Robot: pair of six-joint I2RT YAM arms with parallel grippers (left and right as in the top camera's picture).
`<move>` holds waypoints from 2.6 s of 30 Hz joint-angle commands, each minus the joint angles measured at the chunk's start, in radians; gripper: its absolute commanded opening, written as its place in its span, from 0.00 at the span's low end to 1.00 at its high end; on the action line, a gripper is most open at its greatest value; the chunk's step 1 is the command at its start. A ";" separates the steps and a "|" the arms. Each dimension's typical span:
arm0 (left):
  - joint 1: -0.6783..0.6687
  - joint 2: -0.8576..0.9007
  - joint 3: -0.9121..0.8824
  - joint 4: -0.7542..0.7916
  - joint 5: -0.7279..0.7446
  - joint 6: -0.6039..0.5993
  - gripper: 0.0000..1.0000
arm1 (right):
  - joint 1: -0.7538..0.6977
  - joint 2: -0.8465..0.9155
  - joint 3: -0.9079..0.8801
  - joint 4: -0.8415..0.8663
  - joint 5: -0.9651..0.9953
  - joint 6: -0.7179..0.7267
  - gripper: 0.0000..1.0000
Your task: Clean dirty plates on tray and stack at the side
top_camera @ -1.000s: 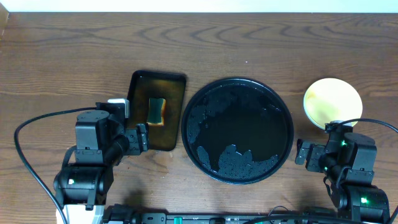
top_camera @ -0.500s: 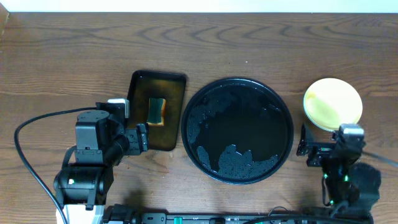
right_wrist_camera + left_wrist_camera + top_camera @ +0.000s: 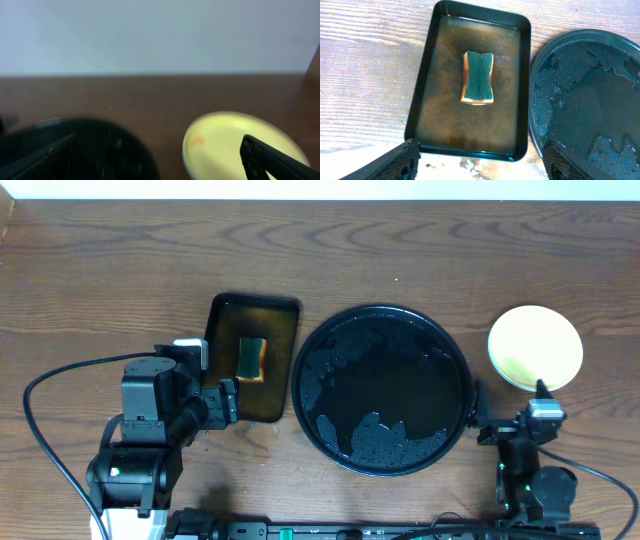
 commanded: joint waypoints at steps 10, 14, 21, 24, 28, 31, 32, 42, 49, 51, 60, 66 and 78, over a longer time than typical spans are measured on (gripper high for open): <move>-0.002 0.000 -0.008 0.000 0.009 0.013 0.79 | 0.016 0.039 -0.001 -0.017 -0.020 -0.001 0.99; -0.002 0.000 -0.008 0.000 0.009 0.013 0.79 | 0.016 0.039 -0.001 -0.018 -0.020 -0.002 0.99; -0.002 0.000 -0.008 0.000 0.009 0.013 0.80 | 0.016 0.039 -0.001 -0.018 -0.020 -0.001 0.99; -0.002 0.000 -0.008 0.000 0.009 0.013 0.79 | 0.016 0.039 -0.001 -0.018 -0.021 -0.002 0.99; -0.002 0.000 -0.008 0.000 0.009 0.013 0.79 | 0.016 0.039 -0.001 -0.018 -0.020 -0.001 0.99; -0.002 0.000 -0.008 0.000 0.009 0.013 0.79 | 0.016 0.039 -0.001 -0.018 -0.020 -0.002 0.99; -0.002 0.000 -0.008 0.000 0.009 0.013 0.79 | 0.016 0.039 -0.001 -0.018 -0.020 -0.002 0.99; -0.003 -0.073 -0.024 0.002 -0.003 0.037 0.79 | 0.016 0.039 -0.001 -0.017 -0.020 -0.002 0.99; 0.017 -0.274 -0.225 0.173 -0.010 0.039 0.79 | 0.016 0.039 -0.001 -0.018 -0.020 -0.002 0.99; 0.025 -0.343 -0.309 0.249 -0.010 0.039 0.79 | 0.016 0.039 -0.001 -0.017 -0.020 -0.001 0.99; 0.031 -0.634 -0.655 0.615 -0.010 0.039 0.79 | 0.016 0.039 -0.001 -0.017 -0.020 -0.002 0.99; 0.032 -0.768 -0.816 0.850 -0.042 0.039 0.80 | 0.016 0.039 -0.001 -0.018 -0.020 -0.002 0.99; 0.031 -0.799 -0.832 0.718 -0.112 0.039 0.79 | 0.016 0.039 -0.001 -0.018 -0.020 -0.001 0.99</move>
